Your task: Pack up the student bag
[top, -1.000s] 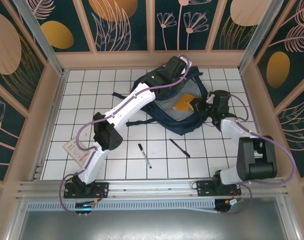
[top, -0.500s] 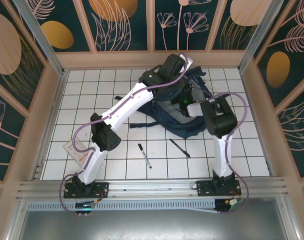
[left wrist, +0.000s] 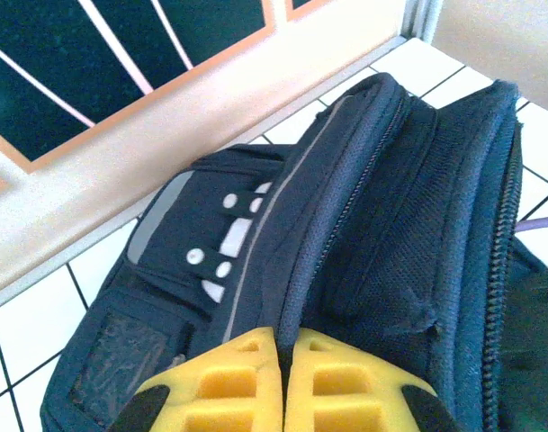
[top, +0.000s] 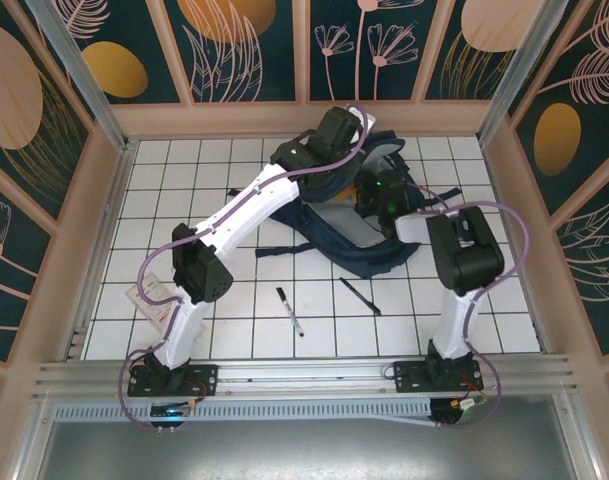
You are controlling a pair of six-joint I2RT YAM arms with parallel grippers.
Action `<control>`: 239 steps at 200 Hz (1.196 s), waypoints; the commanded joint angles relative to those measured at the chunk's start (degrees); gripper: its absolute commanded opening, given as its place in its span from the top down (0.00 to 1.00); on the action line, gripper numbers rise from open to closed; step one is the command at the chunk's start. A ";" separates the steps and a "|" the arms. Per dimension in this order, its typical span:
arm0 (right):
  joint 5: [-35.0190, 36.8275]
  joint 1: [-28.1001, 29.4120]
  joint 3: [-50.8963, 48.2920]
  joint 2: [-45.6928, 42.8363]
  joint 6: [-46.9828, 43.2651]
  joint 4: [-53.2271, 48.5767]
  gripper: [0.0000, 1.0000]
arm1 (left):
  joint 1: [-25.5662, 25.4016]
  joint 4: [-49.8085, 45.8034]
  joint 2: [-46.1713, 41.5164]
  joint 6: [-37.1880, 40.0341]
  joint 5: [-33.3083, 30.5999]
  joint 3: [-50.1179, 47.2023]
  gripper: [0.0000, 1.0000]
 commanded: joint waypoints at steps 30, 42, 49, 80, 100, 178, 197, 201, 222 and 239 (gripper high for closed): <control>-7.17 -1.37 -9.66 -12.07 -8.70 -4.71 0.55 | 1.46 6.65 -3.74 -1.66 0.11 -3.19 1.00; -6.99 -1.22 -8.90 -11.46 -9.91 -4.91 0.68 | 1.47 6.65 -4.06 -2.25 1.37 -3.58 1.00; -7.35 -1.19 -7.67 -9.89 -10.02 -4.23 0.78 | 1.44 6.66 -4.39 -2.46 2.50 -3.89 1.00; -9.28 -0.34 -0.98 -0.20 -6.26 6.92 1.00 | 1.45 6.29 -5.45 -2.75 5.03 -3.09 1.00; -7.87 0.81 4.30 4.98 -4.25 10.83 1.00 | 1.44 5.69 -6.15 -2.37 4.73 -1.99 1.00; -6.27 3.27 12.31 11.35 1.90 12.54 0.82 | 1.48 3.47 -4.72 -0.64 4.71 3.73 1.00; -9.42 1.71 8.72 6.74 0.61 10.06 0.78 | 1.48 3.73 -4.95 -0.47 4.63 3.06 1.00; -10.36 1.42 7.88 5.86 0.68 10.19 0.77 | 1.50 3.76 -4.82 -0.57 4.59 3.05 1.00; -14.18 -0.16 2.88 1.22 1.00 11.48 0.73 | 1.47 3.81 -4.72 -0.51 4.72 3.02 1.00; -15.99 -0.52 -1.06 -2.52 -0.49 10.56 0.71 | 1.43 3.51 -4.90 -0.26 4.56 2.83 1.00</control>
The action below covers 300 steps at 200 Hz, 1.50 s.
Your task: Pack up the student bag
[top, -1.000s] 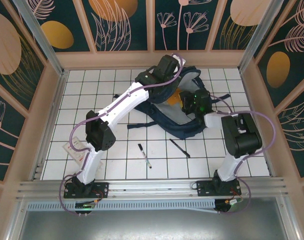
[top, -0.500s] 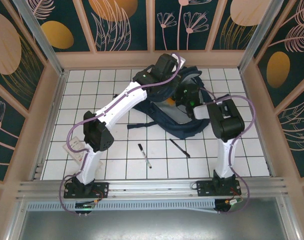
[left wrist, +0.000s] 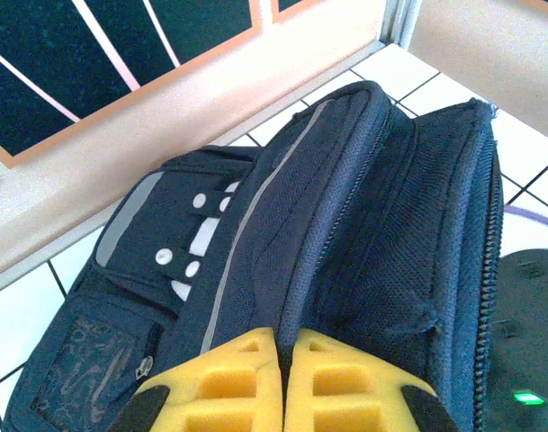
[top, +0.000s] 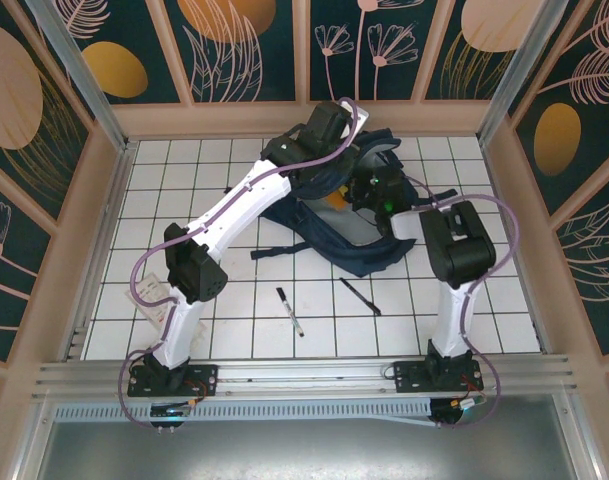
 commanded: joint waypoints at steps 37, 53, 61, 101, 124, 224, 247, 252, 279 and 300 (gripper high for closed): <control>-3.67 -0.93 -9.80 -12.14 -6.68 -7.14 0.71 | 0.09 5.42 -3.45 0.74 -0.08 1.60 1.00; -1.42 -0.91 -10.62 -13.28 -10.29 -13.12 0.71 | 0.05 5.45 -3.61 0.34 0.52 1.69 1.00; -0.40 -0.95 -11.01 -13.38 -11.56 -14.31 0.71 | 0.05 5.45 -3.74 0.41 0.57 1.64 1.00; -0.01 -0.92 -6.78 -7.69 -15.30 -15.34 0.67 | 0.10 5.72 -3.53 0.01 2.12 1.60 1.00; 0.30 -0.58 -3.41 -4.09 -15.53 -14.65 0.69 | 0.07 5.58 -3.35 -0.32 2.67 1.47 1.00; 4.82 1.81 13.04 13.41 -8.00 -7.82 0.87 | 0.05 7.62 -3.17 -2.32 7.24 -1.16 1.00; 4.33 2.95 17.31 17.66 -3.57 -3.57 0.90 | 0.05 7.91 -3.70 -2.18 6.91 -2.27 1.00; 4.15 3.19 17.85 18.33 -2.50 -2.35 0.90 | 0.04 8.15 -3.78 -2.18 6.83 -2.64 1.00; 2.82 3.26 18.81 18.67 1.34 2.42 0.89 | 0.05 9.48 -4.89 -2.16 6.34 -5.03 1.00; 2.57 2.58 14.02 12.47 1.16 0.81 0.84 | 0.13 10.14 -5.27 -1.60 3.75 -7.25 1.00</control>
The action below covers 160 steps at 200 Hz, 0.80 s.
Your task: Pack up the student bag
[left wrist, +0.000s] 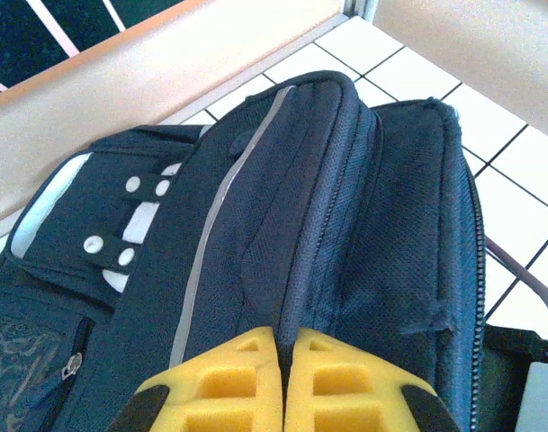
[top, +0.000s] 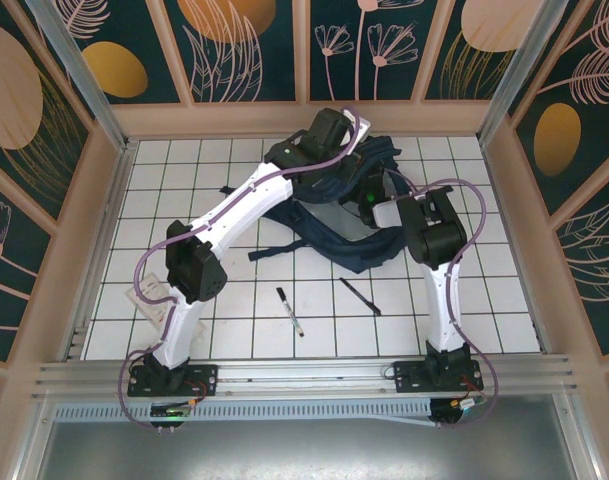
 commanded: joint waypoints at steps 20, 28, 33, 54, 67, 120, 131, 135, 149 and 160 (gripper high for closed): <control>-1.63 -0.78 -10.31 -12.30 1.34 0.00 0.80 | 0.46 7.37 -5.05 -0.14 -2.72 -3.45 1.00; -2.77 -1.00 -12.86 -14.99 0.02 -0.69 0.79 | 0.76 7.47 -4.90 -0.14 -2.97 -3.82 1.00; -3.61 -1.15 -14.37 -16.54 -0.74 -1.44 0.78 | 0.90 7.50 -4.89 -0.10 -3.23 -4.08 1.00; -5.53 -1.28 -22.93 -23.19 -2.14 -3.14 0.76 | 1.49 8.59 -5.20 -0.05 -3.90 -6.61 1.00; -6.54 -1.40 -28.34 -27.65 -4.11 -3.91 0.76 | 1.80 9.97 -5.64 -0.32 -3.62 -9.08 1.00; -1.88 -5.06 -38.76 -54.17 -23.00 -29.77 0.73 | 2.04 5.58 -9.28 -7.73 0.57 -13.27 0.66; 2.02 -5.51 -37.69 -59.37 -30.03 -38.67 0.71 | 2.05 3.45 -11.69 -10.17 2.26 -14.84 0.55; 3.05 -5.69 -37.36 -61.18 -32.40 -41.37 0.70 | 2.00 2.77 -12.86 -11.30 2.65 -15.70 0.53; 5.83 -6.40 -36.07 -66.17 -39.67 -50.15 0.69 | 2.44 0.72 -17.73 -15.09 3.44 -20.28 0.47; 6.71 -6.16 -34.93 -69.02 -45.48 -55.00 0.69 | 3.40 -1.23 -22.14 -18.85 3.05 -25.17 0.43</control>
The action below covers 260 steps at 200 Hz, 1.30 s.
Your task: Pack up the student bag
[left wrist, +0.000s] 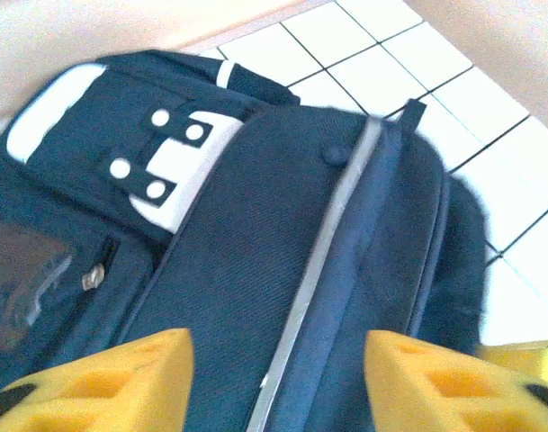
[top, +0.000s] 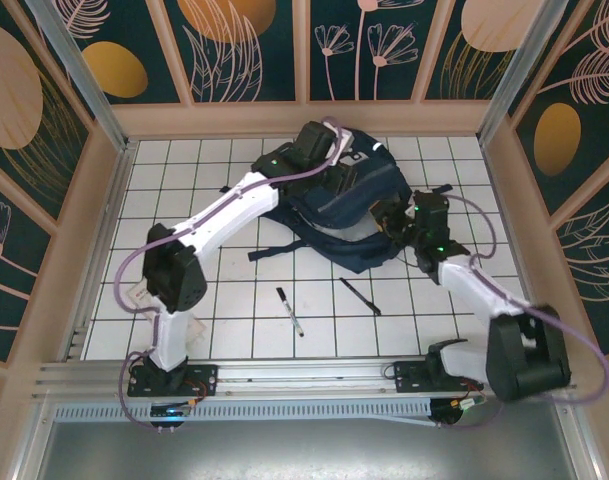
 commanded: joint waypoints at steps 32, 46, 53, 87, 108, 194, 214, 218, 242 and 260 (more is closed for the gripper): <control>5.20 7.04 7.26 -7.44 -27.99 -27.12 0.70 | 11.63 -8.79 -25.86 -22.44 4.36 -26.86 0.40; 1.67 14.11 10.13 -2.94 -29.99 -27.07 0.70 | 17.36 -11.21 -32.04 -26.05 2.55 -36.31 0.40; 1.53 18.18 11.89 -0.10 -30.56 -26.65 0.69 | 20.29 -12.89 -34.72 -27.10 1.35 -40.71 0.40; 0.00 36.21 22.10 18.53 -28.72 -16.31 0.66 | 34.47 -15.92 -44.99 -30.03 1.72 -57.24 0.46; -3.39 42.47 28.75 30.83 -24.02 -7.82 0.65 | 39.07 -14.49 -46.40 -32.07 -1.79 -61.71 0.48; -16.35 50.84 60.77 69.45 -16.33 -4.08 0.58 | 64.03 -5.68 -42.48 -39.17 -5.11 -74.22 0.62; -17.96 51.93 63.96 72.60 -15.75 -5.73 0.57 | 65.48 -1.90 -41.59 -39.38 -3.73 -77.46 0.62; -18.33 52.00 63.92 72.82 -15.48 -5.24 0.56 | 65.48 -1.24 -41.13 -39.08 -3.36 -77.93 0.62; -20.75 52.91 63.60 73.64 -13.79 -4.04 0.56 | 65.47 2.56 -38.83 -37.36 1.12 -81.77 0.75; -20.73 53.27 64.08 73.72 -14.20 -6.26 0.56 | 65.53 4.68 -38.66 -35.79 5.47 -83.96 0.82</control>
